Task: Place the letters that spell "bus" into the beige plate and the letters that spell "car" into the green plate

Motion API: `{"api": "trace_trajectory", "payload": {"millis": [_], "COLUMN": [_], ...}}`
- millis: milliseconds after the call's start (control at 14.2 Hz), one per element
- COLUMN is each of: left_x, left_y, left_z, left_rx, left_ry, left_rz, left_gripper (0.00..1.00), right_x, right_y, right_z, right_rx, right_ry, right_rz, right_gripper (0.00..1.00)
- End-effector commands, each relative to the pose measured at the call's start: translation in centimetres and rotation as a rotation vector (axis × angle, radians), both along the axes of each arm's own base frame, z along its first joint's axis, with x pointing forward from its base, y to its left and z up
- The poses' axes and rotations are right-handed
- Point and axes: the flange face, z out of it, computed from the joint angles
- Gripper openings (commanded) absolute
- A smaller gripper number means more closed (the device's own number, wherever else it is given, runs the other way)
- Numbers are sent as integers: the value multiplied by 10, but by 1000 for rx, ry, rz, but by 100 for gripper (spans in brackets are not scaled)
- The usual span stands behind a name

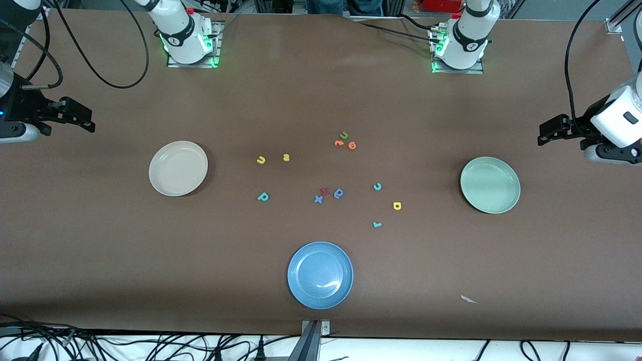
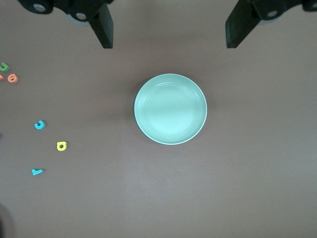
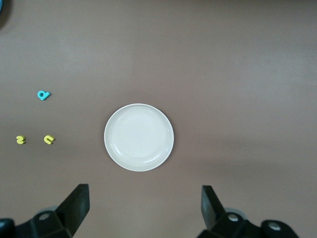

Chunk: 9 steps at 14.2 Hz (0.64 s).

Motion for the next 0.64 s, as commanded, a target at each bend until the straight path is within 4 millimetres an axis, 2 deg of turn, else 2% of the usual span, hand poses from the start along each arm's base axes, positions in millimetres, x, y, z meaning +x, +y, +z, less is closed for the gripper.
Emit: {"api": "trace_trajectory", "payload": {"millis": [0, 353, 423, 494, 565], "left_x": [2, 2, 2, 2, 2], "left_y": [1, 1, 1, 1, 1], "left_z": [5, 5, 5, 5, 4], "left_rx": [26, 26, 26, 26, 26], "left_ry": [-3, -4, -4, -4, -3], "left_rz": [-26, -28, -26, -26, -26], "left_gripper": [100, 100, 100, 100, 100], "right_x": [4, 4, 7, 12, 9], "right_y": [-2, -1, 0, -1, 0], "right_z": [4, 3, -6, -23, -31], "right_rx": [3, 3, 6, 7, 12], "right_ry": [2, 3, 20, 66, 113], "right_rz": [14, 14, 19, 23, 18], "right_gripper": [100, 100, 100, 100, 100]}}
